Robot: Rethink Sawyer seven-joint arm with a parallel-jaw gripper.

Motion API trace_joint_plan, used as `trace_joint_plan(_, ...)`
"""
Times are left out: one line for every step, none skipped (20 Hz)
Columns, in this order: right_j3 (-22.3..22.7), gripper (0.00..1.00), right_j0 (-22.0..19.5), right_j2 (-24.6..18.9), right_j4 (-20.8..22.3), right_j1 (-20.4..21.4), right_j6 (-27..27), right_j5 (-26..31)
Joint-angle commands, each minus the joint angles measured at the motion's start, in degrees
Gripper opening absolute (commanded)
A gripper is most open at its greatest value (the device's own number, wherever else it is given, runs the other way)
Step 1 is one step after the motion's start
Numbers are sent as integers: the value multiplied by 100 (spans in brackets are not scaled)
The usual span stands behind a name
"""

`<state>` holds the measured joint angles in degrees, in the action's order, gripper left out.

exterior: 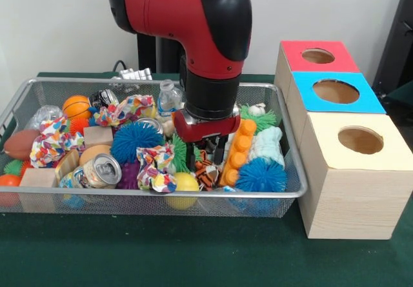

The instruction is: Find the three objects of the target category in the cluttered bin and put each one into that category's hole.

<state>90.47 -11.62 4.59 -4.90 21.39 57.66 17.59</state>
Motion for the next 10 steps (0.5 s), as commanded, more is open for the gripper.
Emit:
trace_joint_plan(-131,100,-77,-113,-157,-505,1272,547)
trace_joint_plan(-164,100,-124,-179,-177,-541,1256,492)
trace_joint_plan(-165,100,-158,-226,-178,-553,1236,443)
trace_joint_plan(-203,100,-215,-315,-175,-586,1184,385)
trace_joint_plan(-209,100,-241,-355,-174,-597,1167,344)
trace_joint_plan(-190,100,-297,-441,-172,-588,1136,283)
trace_joint_plan(-165,100,-343,-517,-169,-582,1117,214)
trace_joint_plan(-129,100,-423,-646,-149,-579,1068,103)
trace_joint_plan(-118,100,-445,-687,-136,-571,1054,68)
trace_joint_plan(-45,100,-558,-854,-122,-548,1028,-94)
